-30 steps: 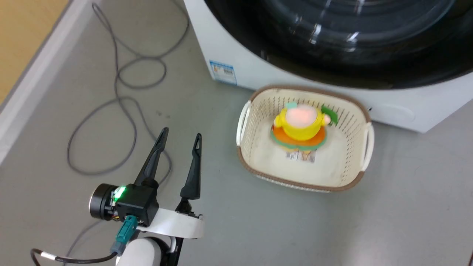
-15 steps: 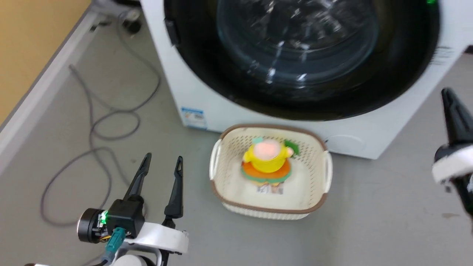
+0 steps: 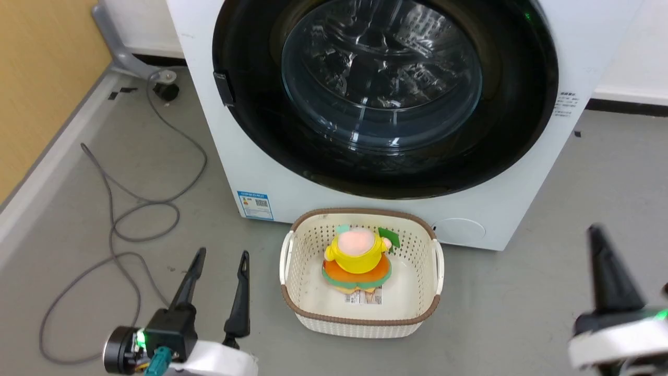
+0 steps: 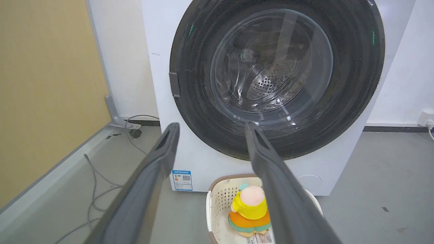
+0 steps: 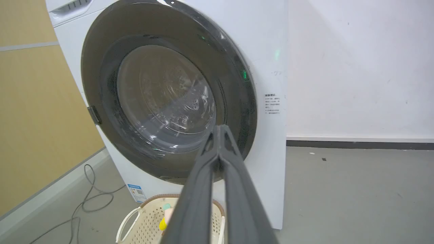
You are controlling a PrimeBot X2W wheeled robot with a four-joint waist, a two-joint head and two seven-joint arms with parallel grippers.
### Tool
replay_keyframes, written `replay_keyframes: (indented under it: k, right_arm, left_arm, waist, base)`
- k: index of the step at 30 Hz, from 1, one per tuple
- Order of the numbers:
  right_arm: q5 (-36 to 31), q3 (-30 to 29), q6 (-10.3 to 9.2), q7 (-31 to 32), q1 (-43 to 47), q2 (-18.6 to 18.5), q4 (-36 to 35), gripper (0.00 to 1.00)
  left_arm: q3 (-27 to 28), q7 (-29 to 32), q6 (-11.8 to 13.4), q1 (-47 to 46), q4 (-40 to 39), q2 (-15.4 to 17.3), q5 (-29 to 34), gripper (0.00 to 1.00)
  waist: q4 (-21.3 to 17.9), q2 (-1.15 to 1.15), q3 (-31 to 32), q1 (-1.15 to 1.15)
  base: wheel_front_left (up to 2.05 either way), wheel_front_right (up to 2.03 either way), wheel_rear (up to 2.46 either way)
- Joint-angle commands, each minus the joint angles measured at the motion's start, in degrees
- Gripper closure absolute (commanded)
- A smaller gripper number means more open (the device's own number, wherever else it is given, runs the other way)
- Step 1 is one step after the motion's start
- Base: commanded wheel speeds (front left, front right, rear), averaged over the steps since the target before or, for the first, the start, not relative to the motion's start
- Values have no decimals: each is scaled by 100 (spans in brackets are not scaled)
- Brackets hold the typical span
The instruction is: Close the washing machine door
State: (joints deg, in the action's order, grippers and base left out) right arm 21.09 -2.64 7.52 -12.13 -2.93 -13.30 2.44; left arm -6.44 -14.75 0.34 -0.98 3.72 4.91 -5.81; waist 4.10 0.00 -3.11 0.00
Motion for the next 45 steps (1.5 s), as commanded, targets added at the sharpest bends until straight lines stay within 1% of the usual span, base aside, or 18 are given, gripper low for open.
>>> replay_keyframes:
  k: [1, 2, 3, 4, 5, 8, 12, 19, 28, 29, 45]
  right_arm:
    - [-130, -10, -3, 74, 238, 186, -153, 100]
    - [-207, -9, -3, 111, 355, 270, -220, 100]
    - [-294, -20, -3, 145, 466, 342, -266, 88]
    - [-371, -45, -3, 166, 564, 417, -303, 14]
    - [-431, -80, -3, 184, 648, 498, -332, 0]
    - [-524, -127, -3, 186, 837, 662, -401, 0]
    - [-584, -146, -3, 179, 977, 752, -402, 0]
    - [-652, -134, -3, 197, 1066, 785, -402, 0]
    - [-676, -98, -3, 151, 1125, 780, -347, 0]
    - [-645, -99, 0, 183, 1034, 766, -345, 100]
    - [-812, -57, 0, 307, 948, 798, -333, 100]
  left_arm:
    - [1, -25, -26, 124, 6, 26, 10, 0]
    - [-10, -25, -29, 168, 5, 20, 7, 0]
    - [-21, -25, -32, 209, 7, 10, -3, 0]
    - [-37, -25, -37, 251, 11, 0, -8, 0]
    - [-54, -25, -41, 292, 21, -6, -3, 0]
    - [-83, -25, -35, 398, 17, -20, 17, 0]
    - [-119, -25, 0, 490, -4, -30, 96, 0]
    - [-148, -25, 25, 532, -118, -16, 220, 0]
    - [-117, -25, 35, 561, -151, -45, 156, 0]
    - [-129, 11, 7, 485, -145, -44, 160, 100]
    - [-47, 178, 1, 440, -168, -63, 208, 100]
  waist:
    - [-13, 0, 56, 0]
    - [-16, 0, 83, 0]
    - [-13, 0, 114, 0]
    - [-8, 0, 146, 0]
    - [-4, 0, 178, 0]
    - [4, 0, 249, 0]
    - [14, 0, 325, 0]
    - [20, 0, 394, 0]
    - [38, 0, 414, 0]
    - [38, 0, 412, 0]
    - [-13, 0, 401, 0]
  base:
    - [0, 0, 0]
    - [0, 0, 0]
    - [0, 0, 0]
    - [0, 0, 0]
    - [0, 0, 0]
    - [0, 0, 0]
    - [0, 0, 0]
    - [0, 0, 0]
    - [0, 0, 0]
    - [0, 0, 0]
    - [0, 0, 0]
